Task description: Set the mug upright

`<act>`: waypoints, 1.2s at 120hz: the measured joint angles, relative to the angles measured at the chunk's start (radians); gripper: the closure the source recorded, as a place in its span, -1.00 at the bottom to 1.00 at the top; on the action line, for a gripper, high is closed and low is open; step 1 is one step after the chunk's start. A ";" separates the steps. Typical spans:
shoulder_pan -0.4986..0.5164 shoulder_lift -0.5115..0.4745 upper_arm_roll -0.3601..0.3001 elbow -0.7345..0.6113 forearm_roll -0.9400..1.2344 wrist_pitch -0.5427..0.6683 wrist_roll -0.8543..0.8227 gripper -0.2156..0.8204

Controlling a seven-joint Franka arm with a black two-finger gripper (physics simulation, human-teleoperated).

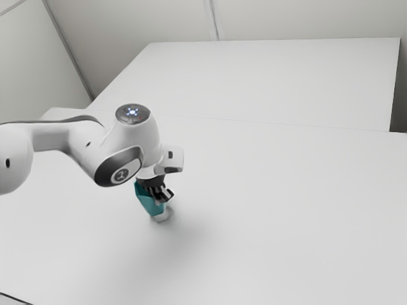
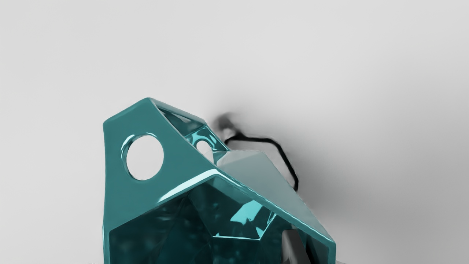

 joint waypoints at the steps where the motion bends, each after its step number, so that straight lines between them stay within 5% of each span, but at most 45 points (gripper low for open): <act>1: 0.000 0.000 0.000 -0.001 0.000 0.001 -0.002 0.93; 64: 0.021 0.021 0.001 -0.032 0.000 0.091 -0.104 0.89; 144: 0.027 -0.053 -0.008 0.031 -0.082 0.034 -0.136 -0.36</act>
